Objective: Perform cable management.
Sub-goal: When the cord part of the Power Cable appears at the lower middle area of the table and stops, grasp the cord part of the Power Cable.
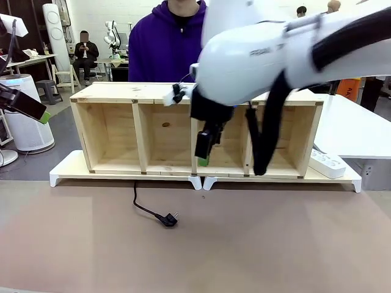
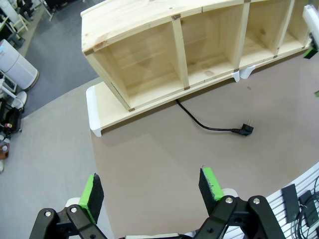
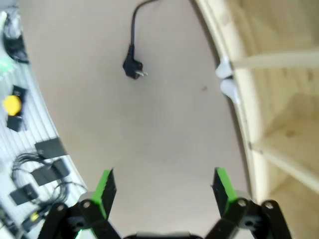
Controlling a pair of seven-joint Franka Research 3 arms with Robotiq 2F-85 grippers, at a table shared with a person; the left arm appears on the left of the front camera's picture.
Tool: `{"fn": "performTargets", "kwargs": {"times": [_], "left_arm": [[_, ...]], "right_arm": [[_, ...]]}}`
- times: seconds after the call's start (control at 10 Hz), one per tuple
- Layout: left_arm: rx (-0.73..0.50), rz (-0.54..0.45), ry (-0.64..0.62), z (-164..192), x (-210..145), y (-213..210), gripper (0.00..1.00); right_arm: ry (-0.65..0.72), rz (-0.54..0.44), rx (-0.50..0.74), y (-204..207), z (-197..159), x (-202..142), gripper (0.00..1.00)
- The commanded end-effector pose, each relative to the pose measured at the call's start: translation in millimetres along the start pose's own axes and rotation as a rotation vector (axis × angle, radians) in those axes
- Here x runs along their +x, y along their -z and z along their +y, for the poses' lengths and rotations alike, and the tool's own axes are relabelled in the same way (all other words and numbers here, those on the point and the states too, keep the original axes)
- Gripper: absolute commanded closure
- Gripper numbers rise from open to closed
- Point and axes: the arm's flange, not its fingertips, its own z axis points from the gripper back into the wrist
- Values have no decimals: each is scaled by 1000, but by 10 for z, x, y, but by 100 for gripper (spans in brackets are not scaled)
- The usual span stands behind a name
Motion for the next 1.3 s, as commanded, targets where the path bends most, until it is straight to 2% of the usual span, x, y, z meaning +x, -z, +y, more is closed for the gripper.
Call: {"fn": "performTargets", "kwargs": {"times": [0.0,0.1,0.3,0.5,0.6,0.7,1.0,1.2], "left_arm": [[2,-13,16,21,19,11,0],[2,-13,16,21,19,11,0],[2,-13,16,21,19,11,0],[2,-13,16,21,19,11,0],[2,-13,16,21,19,11,0],[2,-13,16,21,19,11,0],[2,-13,16,21,19,11,0],[2,-13,16,21,19,11,0]], "right_arm": [[-53,97,72,207,-125,500,0],[27,161,132,402,-106,691,0],[220,254,149,676,-2,981,0],[298,239,162,819,9,1090,0],[321,208,171,844,40,1104,0],[289,186,199,846,32,1128,0],[236,172,187,841,63,1093,0],[274,197,187,831,39,1126,0]]}}
